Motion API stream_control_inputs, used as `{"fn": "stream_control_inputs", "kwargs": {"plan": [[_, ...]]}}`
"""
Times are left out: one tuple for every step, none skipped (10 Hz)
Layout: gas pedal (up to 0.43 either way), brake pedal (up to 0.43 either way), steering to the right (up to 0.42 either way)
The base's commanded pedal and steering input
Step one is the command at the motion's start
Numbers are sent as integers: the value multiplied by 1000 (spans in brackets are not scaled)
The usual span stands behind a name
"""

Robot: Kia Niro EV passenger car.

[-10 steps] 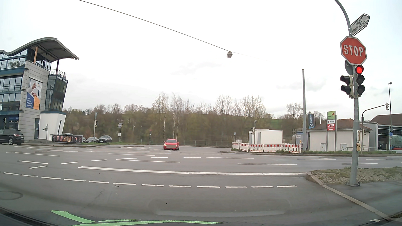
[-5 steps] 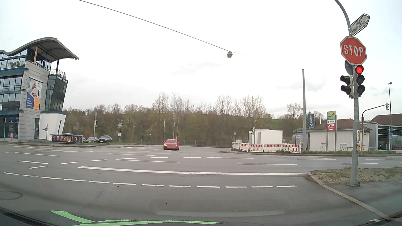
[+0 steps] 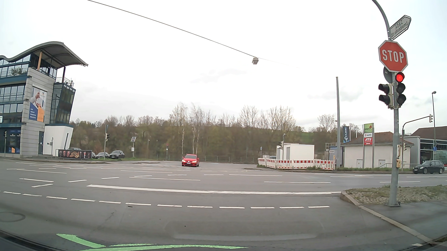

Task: Follow the waypoints while adhering to traffic rules and regulations

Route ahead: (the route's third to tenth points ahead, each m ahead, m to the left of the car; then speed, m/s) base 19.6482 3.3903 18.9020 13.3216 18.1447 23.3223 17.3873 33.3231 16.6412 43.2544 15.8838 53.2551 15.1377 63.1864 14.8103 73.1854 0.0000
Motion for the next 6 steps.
{"fn": "stream_control_inputs", "kwargs": {"plan": [[0,409,-73],[0,409,-73],[0,409,-73],[0,409,-73],[0,409,-73],[0,409,-73]]}}
